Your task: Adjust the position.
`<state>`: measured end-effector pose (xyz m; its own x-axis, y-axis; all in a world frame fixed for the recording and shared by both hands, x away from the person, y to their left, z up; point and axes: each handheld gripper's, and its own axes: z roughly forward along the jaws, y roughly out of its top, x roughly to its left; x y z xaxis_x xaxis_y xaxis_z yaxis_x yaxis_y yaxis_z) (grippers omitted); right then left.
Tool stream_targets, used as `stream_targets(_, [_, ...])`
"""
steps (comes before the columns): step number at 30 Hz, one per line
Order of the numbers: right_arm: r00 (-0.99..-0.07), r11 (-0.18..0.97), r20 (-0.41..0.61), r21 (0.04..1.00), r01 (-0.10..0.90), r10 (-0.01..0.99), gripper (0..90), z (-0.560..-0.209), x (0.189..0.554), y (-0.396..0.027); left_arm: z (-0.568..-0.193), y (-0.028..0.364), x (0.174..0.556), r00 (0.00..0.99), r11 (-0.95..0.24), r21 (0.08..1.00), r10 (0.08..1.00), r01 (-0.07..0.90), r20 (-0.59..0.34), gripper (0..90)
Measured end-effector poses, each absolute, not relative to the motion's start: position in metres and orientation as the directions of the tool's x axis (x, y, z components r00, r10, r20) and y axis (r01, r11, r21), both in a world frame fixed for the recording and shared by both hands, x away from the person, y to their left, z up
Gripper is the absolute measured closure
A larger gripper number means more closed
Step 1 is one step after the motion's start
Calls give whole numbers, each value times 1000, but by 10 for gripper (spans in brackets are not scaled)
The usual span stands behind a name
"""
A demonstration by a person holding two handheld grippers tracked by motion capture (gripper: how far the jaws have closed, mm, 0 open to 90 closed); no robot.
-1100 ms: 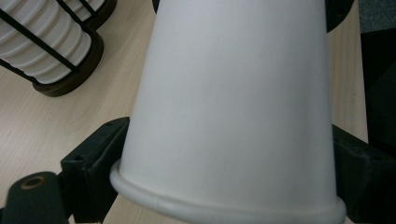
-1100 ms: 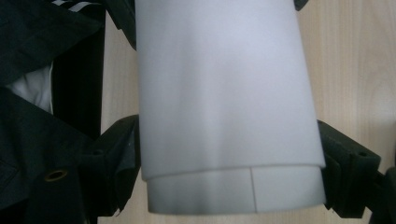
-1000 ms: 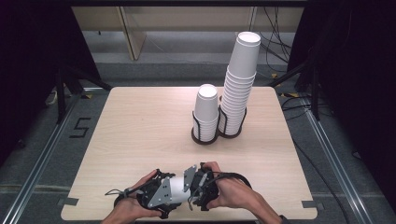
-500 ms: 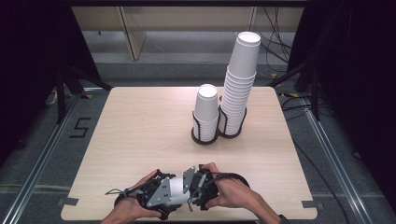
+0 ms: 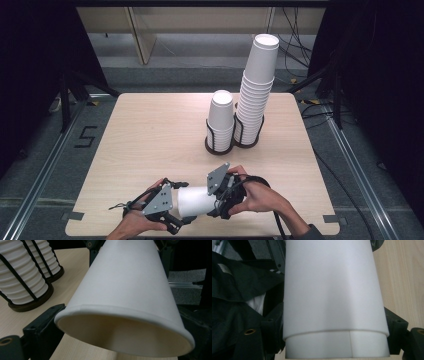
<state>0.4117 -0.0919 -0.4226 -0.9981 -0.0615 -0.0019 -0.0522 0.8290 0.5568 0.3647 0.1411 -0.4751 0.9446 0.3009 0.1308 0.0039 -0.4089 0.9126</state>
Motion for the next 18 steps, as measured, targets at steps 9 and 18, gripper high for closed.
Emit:
stream_targets(9, [-999,828,-8,560,-34,-35,234,-422,412,-95,-468,142,364,940,-449,893,300,-13,164,111])
stream_targets(18, [-979,890,-197,436,-133,-50,185,-416,395,-77,-466,134,360,934,-524,852,303,-3,189,114])
